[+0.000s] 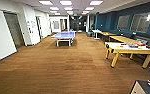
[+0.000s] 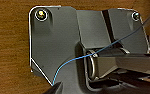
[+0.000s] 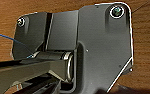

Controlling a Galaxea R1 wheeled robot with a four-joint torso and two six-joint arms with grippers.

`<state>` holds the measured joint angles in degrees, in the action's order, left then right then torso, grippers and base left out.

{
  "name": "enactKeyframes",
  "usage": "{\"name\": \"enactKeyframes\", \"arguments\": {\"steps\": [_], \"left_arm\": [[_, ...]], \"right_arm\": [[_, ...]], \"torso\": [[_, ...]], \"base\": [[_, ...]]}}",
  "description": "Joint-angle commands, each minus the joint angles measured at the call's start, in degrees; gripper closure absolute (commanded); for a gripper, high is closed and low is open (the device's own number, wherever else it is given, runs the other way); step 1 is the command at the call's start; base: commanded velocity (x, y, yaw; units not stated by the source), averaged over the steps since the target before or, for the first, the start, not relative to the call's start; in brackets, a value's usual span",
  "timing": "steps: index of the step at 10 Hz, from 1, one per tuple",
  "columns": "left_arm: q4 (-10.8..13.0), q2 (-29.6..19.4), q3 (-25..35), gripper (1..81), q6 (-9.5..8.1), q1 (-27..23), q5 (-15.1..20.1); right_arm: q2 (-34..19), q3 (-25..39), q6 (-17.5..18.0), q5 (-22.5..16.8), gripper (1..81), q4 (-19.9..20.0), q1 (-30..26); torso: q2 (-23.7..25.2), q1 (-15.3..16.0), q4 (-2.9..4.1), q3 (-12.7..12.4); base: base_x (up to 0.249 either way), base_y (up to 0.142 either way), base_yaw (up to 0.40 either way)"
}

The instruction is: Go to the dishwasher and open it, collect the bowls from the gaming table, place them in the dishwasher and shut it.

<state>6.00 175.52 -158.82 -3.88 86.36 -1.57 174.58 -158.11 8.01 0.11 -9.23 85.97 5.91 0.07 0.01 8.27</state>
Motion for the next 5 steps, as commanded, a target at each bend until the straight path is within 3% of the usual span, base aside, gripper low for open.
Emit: {"name": "enactKeyframes", "arguments": {"steps": [1,5], "left_arm": [[-0.28,0.09,0.0,1.0,0.1,-2.73,3.06],[-0.37,-0.08,0.0,1.0,-0.08,-2.64,3.07]], "right_arm": [[0.18,0.27,-0.01,-3.01,1.0,0.35,-2.86],[0.09,0.27,-0.01,-3.01,1.0,0.27,-2.86]], "torso": [[0.0,0.0,0.0,0.0],[0.05,-0.07,0.0,0.0]], "base": [[0.184,0.0,0.0],[0.191,0.0,0.0]]}}
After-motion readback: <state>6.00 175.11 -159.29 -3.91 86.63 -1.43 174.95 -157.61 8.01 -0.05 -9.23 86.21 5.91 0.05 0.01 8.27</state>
